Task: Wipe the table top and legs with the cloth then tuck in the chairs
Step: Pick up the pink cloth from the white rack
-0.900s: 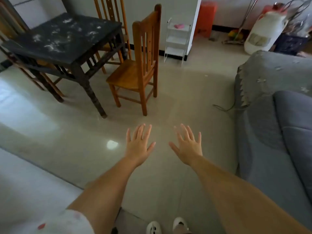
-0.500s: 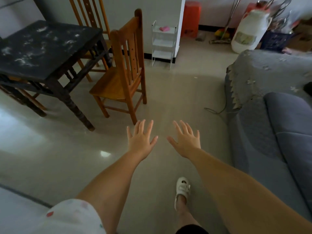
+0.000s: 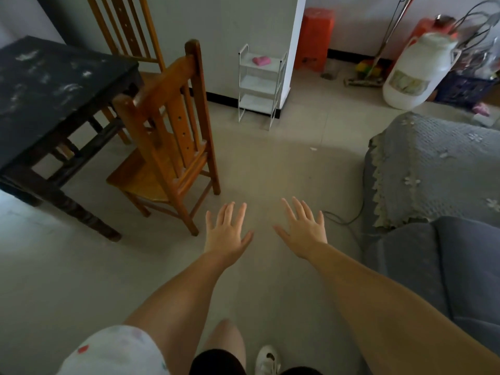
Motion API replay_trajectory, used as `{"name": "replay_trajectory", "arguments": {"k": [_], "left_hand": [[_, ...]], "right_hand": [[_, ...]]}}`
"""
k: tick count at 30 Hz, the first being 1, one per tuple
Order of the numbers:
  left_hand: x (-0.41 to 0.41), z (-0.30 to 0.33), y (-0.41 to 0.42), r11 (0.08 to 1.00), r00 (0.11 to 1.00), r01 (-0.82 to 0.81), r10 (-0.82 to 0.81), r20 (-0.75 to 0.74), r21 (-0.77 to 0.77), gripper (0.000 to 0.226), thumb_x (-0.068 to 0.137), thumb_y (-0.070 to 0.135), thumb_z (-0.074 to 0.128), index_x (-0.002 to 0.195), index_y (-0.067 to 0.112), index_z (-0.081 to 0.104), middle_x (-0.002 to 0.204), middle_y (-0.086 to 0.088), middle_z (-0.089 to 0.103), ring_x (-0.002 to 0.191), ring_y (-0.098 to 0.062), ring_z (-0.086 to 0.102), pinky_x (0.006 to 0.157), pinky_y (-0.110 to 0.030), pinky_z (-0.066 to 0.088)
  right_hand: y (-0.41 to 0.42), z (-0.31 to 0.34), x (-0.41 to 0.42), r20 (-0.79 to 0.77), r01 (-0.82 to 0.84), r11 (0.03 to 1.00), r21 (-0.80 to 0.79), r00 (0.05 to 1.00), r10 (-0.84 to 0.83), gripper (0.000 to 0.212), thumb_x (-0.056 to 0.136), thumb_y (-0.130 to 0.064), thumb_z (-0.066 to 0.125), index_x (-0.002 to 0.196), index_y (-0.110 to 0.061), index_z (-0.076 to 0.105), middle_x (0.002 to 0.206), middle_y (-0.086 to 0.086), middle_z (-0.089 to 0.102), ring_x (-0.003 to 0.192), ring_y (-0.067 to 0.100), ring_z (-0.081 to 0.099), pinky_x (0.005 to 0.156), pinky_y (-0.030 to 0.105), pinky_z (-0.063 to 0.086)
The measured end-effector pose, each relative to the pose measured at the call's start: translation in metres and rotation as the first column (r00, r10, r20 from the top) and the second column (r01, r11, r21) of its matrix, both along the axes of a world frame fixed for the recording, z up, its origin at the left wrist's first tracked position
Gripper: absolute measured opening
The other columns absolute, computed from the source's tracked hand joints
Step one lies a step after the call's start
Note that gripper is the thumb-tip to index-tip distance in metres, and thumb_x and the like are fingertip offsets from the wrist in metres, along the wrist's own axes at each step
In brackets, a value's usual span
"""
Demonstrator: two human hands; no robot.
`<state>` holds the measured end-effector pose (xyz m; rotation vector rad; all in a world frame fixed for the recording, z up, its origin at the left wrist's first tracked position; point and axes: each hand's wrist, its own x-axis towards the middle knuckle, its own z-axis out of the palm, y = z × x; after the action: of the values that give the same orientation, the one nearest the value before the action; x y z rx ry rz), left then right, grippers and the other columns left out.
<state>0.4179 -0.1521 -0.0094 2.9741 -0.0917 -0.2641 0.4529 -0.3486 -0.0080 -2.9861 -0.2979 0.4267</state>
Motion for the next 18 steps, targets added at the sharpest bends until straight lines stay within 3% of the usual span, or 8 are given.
{"name": "replay_trajectory", "arguments": {"k": [8,15,18], "left_hand": [[0.196,-0.017,0.015,0.998,0.998,0.056,-0.056,-0.003,0.001,0.087,0.070,0.063,-0.010,0.147,0.024,-0.003,0.155,-0.008,0.008,0.142,-0.022,0.003,0.112,-0.051,-0.002],[0.383,0.002,0.023,0.993,0.993,0.115,-0.115,-0.035,-0.003,0.065,0.094,0.050,0.026,0.147,0.024,-0.001,0.155,-0.009,0.007,0.141,-0.025,0.007,0.112,-0.050,0.002],[0.458,0.002,0.020,0.991,0.991,0.132,-0.132,-0.027,0.009,0.074,0.082,0.060,0.005,0.147,0.024,-0.003,0.154,-0.010,0.008,0.142,-0.023,0.004,0.112,-0.050,0.000]], "right_hand": [[0.008,-0.014,0.190,-0.016,0.020,0.999,0.026,1.000,-0.020,0.068,0.091,-0.062,0.021,0.147,-0.033,-0.005,0.158,-0.002,0.001,0.145,0.019,0.000,0.115,0.051,0.008],[0.008,-0.002,0.354,-0.036,0.109,0.993,0.040,0.994,-0.108,0.068,0.091,-0.063,0.019,0.147,-0.035,-0.006,0.158,-0.003,0.001,0.145,0.018,0.000,0.115,0.050,0.005],[0.003,0.000,0.423,-0.034,0.129,0.991,0.043,0.991,-0.128,0.068,0.091,-0.063,0.019,0.147,-0.034,-0.007,0.158,-0.002,0.001,0.145,0.018,0.000,0.116,0.049,0.007]]}}
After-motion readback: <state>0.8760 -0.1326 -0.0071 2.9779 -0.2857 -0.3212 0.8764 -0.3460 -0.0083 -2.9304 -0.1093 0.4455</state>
